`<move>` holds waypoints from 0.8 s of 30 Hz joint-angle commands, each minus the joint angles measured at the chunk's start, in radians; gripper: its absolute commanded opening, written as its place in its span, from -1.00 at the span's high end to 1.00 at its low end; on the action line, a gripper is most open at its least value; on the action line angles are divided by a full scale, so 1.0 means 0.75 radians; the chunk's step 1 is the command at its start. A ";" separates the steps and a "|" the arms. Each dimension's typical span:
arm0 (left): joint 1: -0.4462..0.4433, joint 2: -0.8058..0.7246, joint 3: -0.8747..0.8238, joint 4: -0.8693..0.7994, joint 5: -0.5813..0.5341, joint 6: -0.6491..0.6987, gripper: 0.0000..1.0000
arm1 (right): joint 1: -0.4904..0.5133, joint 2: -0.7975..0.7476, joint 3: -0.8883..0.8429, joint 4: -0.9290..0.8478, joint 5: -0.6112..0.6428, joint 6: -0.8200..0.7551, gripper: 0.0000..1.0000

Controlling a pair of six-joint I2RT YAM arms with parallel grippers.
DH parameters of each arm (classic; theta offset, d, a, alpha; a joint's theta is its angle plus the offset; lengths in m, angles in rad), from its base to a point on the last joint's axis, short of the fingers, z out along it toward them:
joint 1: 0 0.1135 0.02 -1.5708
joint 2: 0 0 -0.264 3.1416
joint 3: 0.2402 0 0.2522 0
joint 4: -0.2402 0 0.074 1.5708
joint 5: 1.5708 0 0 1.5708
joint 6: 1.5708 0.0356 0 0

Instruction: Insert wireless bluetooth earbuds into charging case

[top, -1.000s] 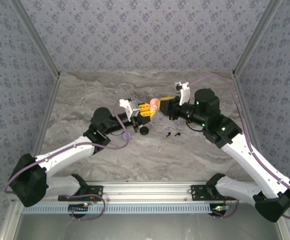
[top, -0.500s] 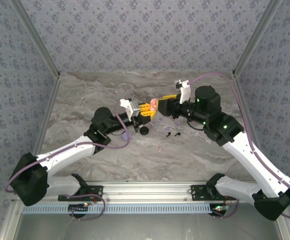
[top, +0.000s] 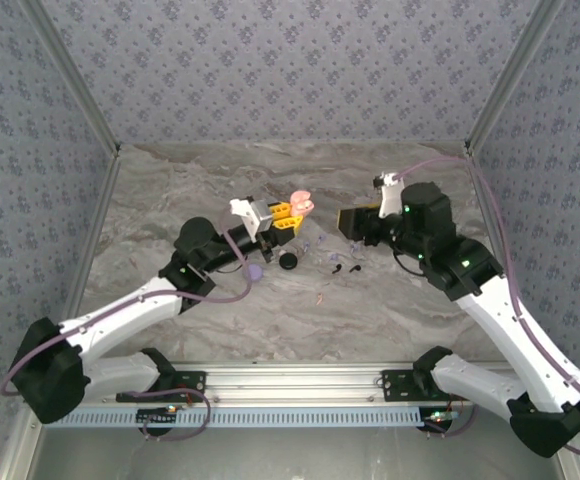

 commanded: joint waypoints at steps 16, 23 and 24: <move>-0.010 -0.166 -0.054 -0.123 -0.151 0.119 1.00 | 0.195 0.539 -0.433 0.121 0.018 0.315 0.14; -0.009 -0.183 -0.055 -0.148 -0.157 0.122 1.00 | 0.200 0.643 -0.426 0.150 -0.017 0.255 0.23; -0.010 -0.183 -0.057 -0.150 -0.157 0.124 1.00 | 0.203 0.652 -0.426 0.154 -0.024 0.255 0.23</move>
